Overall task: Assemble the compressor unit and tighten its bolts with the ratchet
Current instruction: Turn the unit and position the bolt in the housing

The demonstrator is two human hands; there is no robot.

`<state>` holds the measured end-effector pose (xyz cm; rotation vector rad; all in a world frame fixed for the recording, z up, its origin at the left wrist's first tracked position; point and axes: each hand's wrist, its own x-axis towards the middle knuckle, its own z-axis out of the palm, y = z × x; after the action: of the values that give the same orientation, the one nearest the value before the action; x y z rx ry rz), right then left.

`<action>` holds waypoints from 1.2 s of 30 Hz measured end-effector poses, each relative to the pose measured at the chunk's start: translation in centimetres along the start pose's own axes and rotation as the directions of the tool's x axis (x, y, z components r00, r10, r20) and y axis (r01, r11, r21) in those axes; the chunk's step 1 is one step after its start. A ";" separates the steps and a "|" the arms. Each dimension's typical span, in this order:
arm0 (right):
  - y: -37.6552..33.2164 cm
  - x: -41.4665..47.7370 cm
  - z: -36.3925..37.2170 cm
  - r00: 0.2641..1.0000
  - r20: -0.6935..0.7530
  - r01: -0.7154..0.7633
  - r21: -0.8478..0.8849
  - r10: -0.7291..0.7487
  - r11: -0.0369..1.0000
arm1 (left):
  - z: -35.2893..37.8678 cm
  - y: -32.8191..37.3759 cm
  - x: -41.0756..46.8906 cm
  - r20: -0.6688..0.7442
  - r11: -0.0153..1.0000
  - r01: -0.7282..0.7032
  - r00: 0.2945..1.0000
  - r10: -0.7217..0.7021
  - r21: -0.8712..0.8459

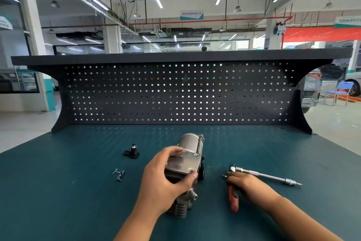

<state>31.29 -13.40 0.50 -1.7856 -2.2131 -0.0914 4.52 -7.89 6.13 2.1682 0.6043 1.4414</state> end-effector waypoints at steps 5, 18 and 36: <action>-0.7 0.4 0.0 0.985 0.011 -0.171 0.003 0.171 0.985 | 0.7 -0.1 -0.6 -0.088 1.000 -0.013 0.996 0.015 0.024; -11.1 3.1 -1.7 0.902 -0.290 0.044 0.800 0.320 0.599 | 1.2 -1.5 -1.1 -0.065 0.928 0.206 0.969 -0.237 -0.309; -12.3 3.7 -0.7 0.825 -0.384 0.090 0.813 0.414 0.576 | -0.6 -3.7 1.3 0.354 0.698 0.413 0.904 -0.239 -0.585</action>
<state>18.89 -12.85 3.81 -1.1982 -1.2899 0.3684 4.03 -4.10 5.12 1.5422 0.3037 0.9567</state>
